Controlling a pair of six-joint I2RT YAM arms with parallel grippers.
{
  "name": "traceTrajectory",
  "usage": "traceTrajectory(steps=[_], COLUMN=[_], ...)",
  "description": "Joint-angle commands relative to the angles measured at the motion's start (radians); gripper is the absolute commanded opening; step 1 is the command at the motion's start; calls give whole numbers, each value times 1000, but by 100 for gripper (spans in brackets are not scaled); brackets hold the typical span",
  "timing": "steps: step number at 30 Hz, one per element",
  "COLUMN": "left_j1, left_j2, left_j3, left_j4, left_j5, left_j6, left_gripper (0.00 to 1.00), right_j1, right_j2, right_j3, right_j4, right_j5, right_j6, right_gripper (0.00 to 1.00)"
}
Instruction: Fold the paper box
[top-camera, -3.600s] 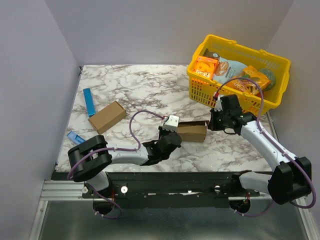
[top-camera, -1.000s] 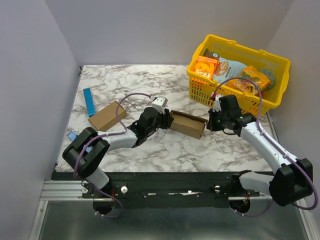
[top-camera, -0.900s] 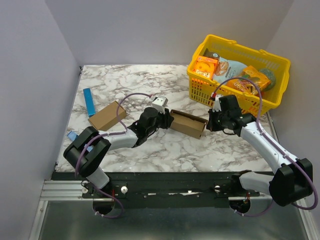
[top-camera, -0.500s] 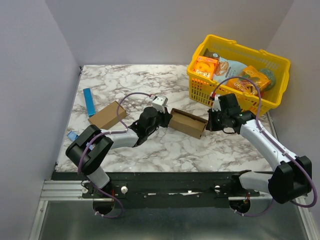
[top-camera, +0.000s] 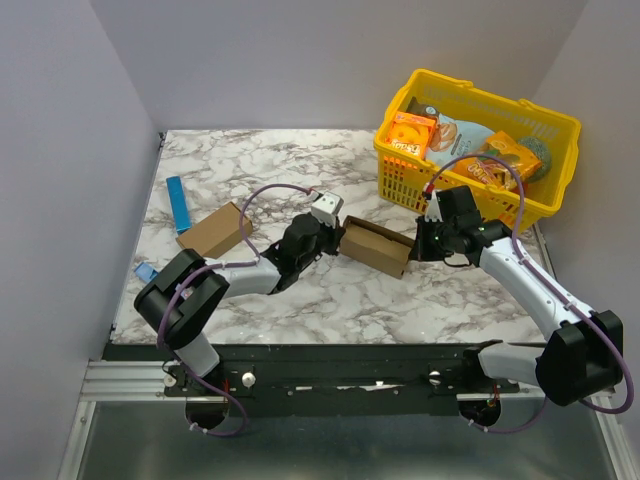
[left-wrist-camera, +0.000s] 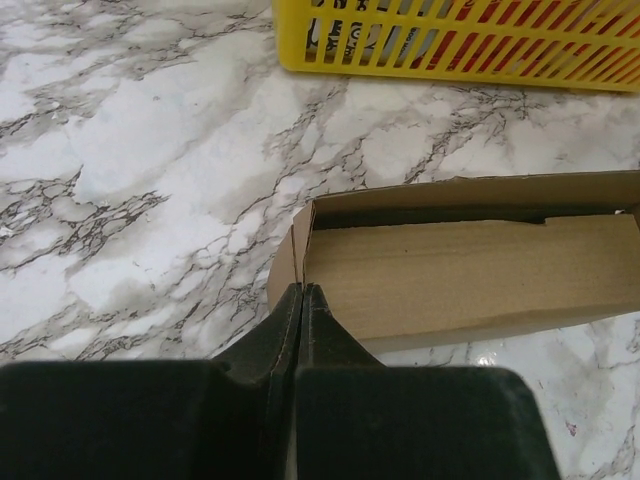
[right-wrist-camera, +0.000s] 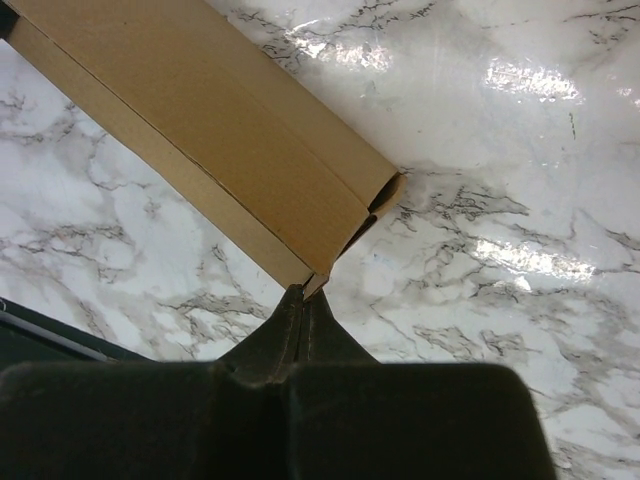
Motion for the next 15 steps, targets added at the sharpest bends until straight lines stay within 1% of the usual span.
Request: traceTrajectory(steps=[1,7,15], left_j1=[-47,-52,-52], left_j2=[33,30,37], left_j3=[14,14,19], left_j4=[-79,-88,-95], left_j5=[19,7,4], left_j6=[28,31,12], left_gripper=[3,2,1], right_j1=[10,11,11], right_j2=[-1,-3,-6], right_j3=[12,0,-72], right_j4=[56,70,85], right_j5=[-65,-56,-12], right_j6=[61,71,41], right_gripper=[1,1,1])
